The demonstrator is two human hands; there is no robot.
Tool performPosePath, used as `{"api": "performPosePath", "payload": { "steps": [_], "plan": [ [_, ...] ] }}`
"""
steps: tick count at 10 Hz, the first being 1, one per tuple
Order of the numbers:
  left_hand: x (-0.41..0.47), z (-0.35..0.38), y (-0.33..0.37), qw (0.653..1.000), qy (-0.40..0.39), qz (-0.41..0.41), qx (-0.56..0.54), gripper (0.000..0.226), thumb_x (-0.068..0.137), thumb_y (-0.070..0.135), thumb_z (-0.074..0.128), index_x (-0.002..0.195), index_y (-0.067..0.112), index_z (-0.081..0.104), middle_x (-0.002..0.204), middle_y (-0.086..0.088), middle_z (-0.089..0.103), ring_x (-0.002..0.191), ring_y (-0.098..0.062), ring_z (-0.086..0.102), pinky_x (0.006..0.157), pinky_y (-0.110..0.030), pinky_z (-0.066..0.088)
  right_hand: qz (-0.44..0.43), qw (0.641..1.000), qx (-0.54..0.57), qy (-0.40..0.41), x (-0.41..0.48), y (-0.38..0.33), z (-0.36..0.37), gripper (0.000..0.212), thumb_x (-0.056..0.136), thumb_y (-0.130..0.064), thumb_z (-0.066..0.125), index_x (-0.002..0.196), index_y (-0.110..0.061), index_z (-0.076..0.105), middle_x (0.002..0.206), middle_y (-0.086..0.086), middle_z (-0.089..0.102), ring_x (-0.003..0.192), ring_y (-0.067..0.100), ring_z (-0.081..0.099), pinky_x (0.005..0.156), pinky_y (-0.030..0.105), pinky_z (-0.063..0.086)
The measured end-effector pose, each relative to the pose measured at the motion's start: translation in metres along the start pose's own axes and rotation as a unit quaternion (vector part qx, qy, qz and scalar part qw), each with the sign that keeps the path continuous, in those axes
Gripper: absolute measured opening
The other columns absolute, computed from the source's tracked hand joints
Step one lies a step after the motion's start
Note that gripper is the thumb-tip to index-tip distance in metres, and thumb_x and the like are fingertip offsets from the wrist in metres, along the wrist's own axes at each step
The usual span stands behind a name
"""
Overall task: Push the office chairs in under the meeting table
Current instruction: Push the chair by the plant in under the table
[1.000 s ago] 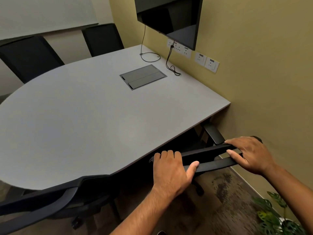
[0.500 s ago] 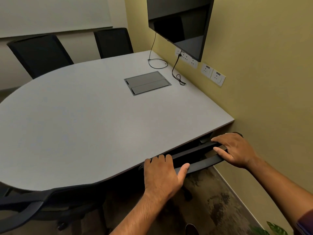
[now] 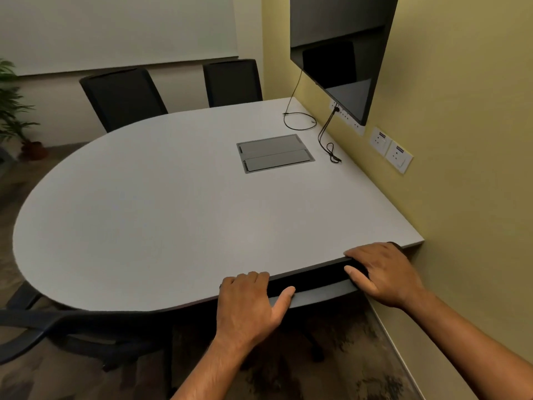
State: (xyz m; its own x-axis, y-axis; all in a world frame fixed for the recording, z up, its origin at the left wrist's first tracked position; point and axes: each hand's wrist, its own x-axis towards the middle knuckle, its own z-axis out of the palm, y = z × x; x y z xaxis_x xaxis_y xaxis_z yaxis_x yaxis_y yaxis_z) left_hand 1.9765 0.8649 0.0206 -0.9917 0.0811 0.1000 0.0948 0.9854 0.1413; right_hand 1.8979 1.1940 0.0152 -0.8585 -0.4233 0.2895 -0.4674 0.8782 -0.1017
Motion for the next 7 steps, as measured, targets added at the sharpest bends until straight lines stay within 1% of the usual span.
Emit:
{"api": "performPosePath", "payload": {
  "steps": [1, 2, 3, 4, 5, 6, 7],
  "plan": [
    [-0.001, 0.001, -0.002, 1.0, 0.006, -0.005, 0.004, 0.092, 0.097, 0.091, 0.011, 0.106, 0.026, 0.075, 0.089, 0.009, 0.073, 0.083, -0.016, 0.066, 0.086, -0.041, 0.052, 0.012, 1.0, 0.003, -0.018, 0.0, -0.001, 0.0, 0.063, 0.102, -0.069, 0.033, 0.124, -0.026, 0.075, 0.116, -0.008, 0.079, 0.105, 0.018, 0.071, 0.091, 0.039, 0.05],
    [-0.002, -0.001, 0.002, 1.0, 0.019, -0.013, 0.007, 0.092, 0.097, 0.09, 0.011, 0.111, 0.027, 0.076, 0.093, 0.009, 0.075, 0.087, -0.016, 0.068, 0.087, -0.04, 0.052, 0.03, 0.997, 0.003, -0.075, 0.003, -0.001, -0.005, 0.076, 0.101, -0.08, 0.021, 0.131, -0.032, 0.071, 0.126, -0.01, 0.076, 0.116, 0.015, 0.068, 0.101, 0.04, 0.047],
    [-0.001, -0.002, 0.004, 1.0, 0.003, -0.017, 0.013, 0.095, 0.096, 0.09, 0.007, 0.119, 0.028, 0.074, 0.101, 0.01, 0.076, 0.094, -0.016, 0.069, 0.093, -0.04, 0.051, 0.035, 0.992, 0.002, -0.123, 0.009, 0.0, -0.007, 0.084, 0.098, -0.087, 0.014, 0.136, -0.035, 0.067, 0.133, -0.012, 0.073, 0.121, 0.013, 0.065, 0.107, 0.041, 0.045],
    [0.007, -0.005, 0.001, 0.999, -0.048, -0.009, 0.001, 0.105, 0.092, 0.096, 0.002, 0.132, 0.027, 0.07, 0.121, 0.006, 0.076, 0.112, -0.016, 0.067, 0.103, -0.042, 0.049, 0.037, 0.982, 0.028, -0.185, 0.025, -0.007, -0.01, 0.099, 0.091, -0.093, 0.002, 0.143, -0.035, 0.063, 0.144, -0.012, 0.067, 0.129, 0.011, 0.061, 0.113, 0.042, 0.043],
    [0.018, -0.008, -0.004, 0.996, -0.09, -0.006, -0.024, 0.116, 0.087, 0.099, -0.002, 0.147, 0.025, 0.063, 0.145, 0.0, 0.068, 0.137, -0.021, 0.059, 0.117, -0.046, 0.043, 0.056, 0.972, 0.074, -0.218, 0.042, -0.012, -0.009, 0.111, 0.084, -0.096, -0.005, 0.151, -0.033, 0.055, 0.156, -0.01, 0.059, 0.14, 0.013, 0.054, 0.119, 0.044, 0.039],
    [0.046, -0.014, -0.019, 0.988, -0.144, -0.034, -0.051, 0.125, 0.082, 0.1, -0.006, 0.165, 0.02, 0.042, 0.174, -0.007, 0.041, 0.165, -0.026, 0.027, 0.134, -0.051, 0.021, 0.066, 0.963, 0.09, -0.247, 0.073, -0.029, -0.003, 0.114, 0.082, -0.097, -0.004, 0.166, -0.028, 0.033, 0.17, -0.003, 0.04, 0.153, 0.019, 0.041, 0.124, 0.046, 0.031],
    [0.065, -0.017, -0.035, 0.984, -0.159, -0.053, -0.052, 0.116, 0.09, 0.094, 0.002, 0.171, 0.016, 0.028, 0.18, -0.009, 0.025, 0.169, -0.027, 0.012, 0.137, -0.052, 0.01, 0.062, 0.967, 0.087, -0.23, 0.094, -0.05, 0.008, 0.102, 0.092, -0.089, 0.008, 0.17, -0.024, 0.015, 0.177, 0.002, 0.025, 0.158, 0.023, 0.031, 0.126, 0.047, 0.028]
  ]
}}
